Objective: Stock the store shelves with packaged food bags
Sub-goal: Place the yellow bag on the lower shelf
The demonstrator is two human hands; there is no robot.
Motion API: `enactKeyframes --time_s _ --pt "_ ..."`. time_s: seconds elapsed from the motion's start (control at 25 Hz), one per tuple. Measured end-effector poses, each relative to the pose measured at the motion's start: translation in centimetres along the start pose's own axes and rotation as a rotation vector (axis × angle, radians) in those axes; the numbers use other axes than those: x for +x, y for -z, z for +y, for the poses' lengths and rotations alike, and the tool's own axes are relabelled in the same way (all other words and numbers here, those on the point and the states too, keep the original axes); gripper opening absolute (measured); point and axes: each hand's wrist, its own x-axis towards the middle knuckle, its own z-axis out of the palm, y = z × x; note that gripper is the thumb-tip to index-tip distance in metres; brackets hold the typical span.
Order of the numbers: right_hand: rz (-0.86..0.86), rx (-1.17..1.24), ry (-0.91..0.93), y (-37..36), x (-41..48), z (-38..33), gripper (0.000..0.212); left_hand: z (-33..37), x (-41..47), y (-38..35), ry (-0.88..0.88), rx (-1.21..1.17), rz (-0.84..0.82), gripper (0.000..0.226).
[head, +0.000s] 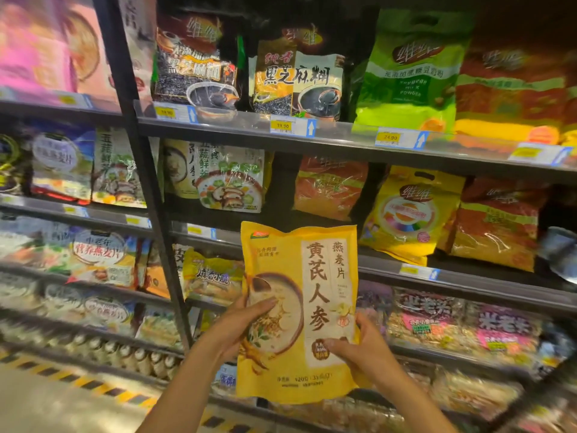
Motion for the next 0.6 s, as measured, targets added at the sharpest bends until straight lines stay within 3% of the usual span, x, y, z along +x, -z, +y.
enactKeyframes --time_s 0.08,0.24,0.44,0.6 --pt "-0.012 -0.004 0.027 0.2 -1.0 1.1 0.068 -1.8 -2.0 -0.8 -0.044 0.022 0.086 0.109" --pt "-0.005 0.01 0.044 0.9 -3.4 3.0 0.056 -5.3 -5.9 -2.7 -0.12 -0.069 0.227 0.076" --pt "-0.155 -0.036 0.064 -0.2 -5.8 5.0 0.058 -7.4 -11.0 -3.6 -0.158 -0.052 0.364 0.066" --pt "-0.207 -0.044 0.078 -3.5 -7.0 5.9 0.058 -7.9 -15.3 -2.3 -0.197 -0.028 0.484 0.046"
